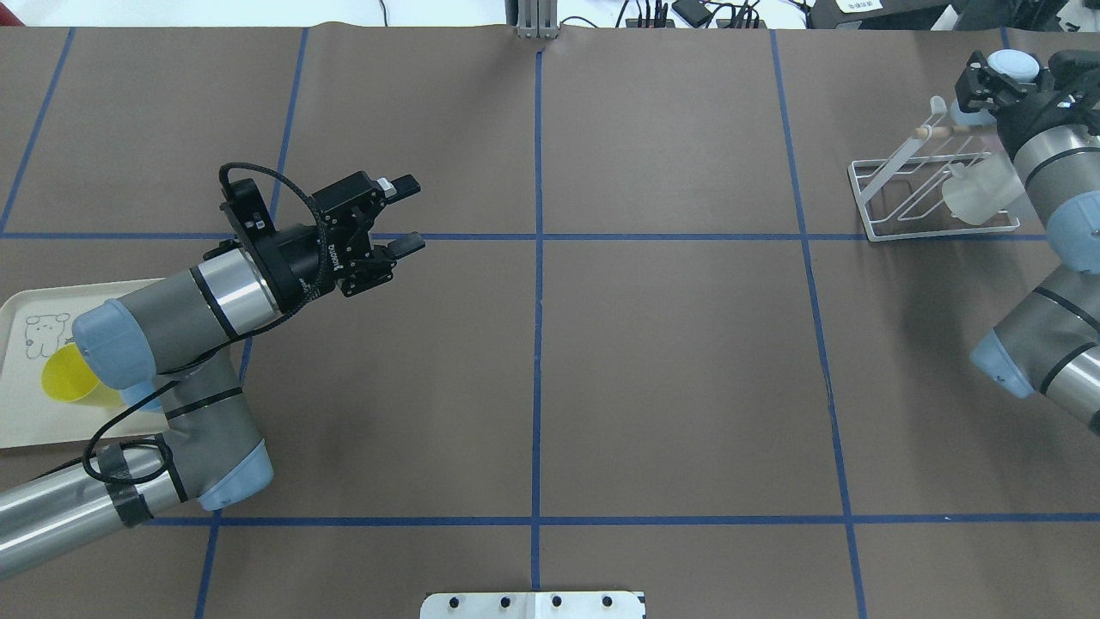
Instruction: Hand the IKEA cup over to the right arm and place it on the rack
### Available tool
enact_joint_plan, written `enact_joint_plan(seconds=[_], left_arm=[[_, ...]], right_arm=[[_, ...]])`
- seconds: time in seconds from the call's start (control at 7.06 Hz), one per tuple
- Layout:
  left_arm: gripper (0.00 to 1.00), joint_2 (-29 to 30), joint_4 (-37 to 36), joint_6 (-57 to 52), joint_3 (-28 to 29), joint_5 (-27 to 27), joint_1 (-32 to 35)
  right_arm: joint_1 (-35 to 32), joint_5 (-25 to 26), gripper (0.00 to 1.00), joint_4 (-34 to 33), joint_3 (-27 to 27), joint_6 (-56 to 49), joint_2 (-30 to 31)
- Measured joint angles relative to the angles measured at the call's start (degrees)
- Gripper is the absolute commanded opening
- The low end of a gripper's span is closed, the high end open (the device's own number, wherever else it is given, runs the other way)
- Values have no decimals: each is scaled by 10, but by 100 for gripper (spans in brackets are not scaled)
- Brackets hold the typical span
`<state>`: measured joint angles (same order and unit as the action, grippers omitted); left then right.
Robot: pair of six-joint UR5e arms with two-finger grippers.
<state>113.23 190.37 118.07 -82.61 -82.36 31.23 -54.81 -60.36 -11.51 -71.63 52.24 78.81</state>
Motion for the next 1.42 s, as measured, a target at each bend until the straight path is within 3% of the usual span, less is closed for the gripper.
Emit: enact_joint_plan(seconds=[0.43, 0.57, 0.71, 1.42], left_arm=[[100, 2, 0, 1, 0, 0, 0], [100, 2, 0, 1, 0, 0, 0], [100, 2, 0, 1, 0, 0, 0], [100, 0, -4, 0, -7, -1, 0]], right_arm=[[-10, -2, 0, 0, 0, -2, 1], [-11, -2, 35, 0, 0, -2, 1], [-11, -1, 99, 0, 0, -2, 1], [-14, -8, 100, -1, -3, -3, 2]])
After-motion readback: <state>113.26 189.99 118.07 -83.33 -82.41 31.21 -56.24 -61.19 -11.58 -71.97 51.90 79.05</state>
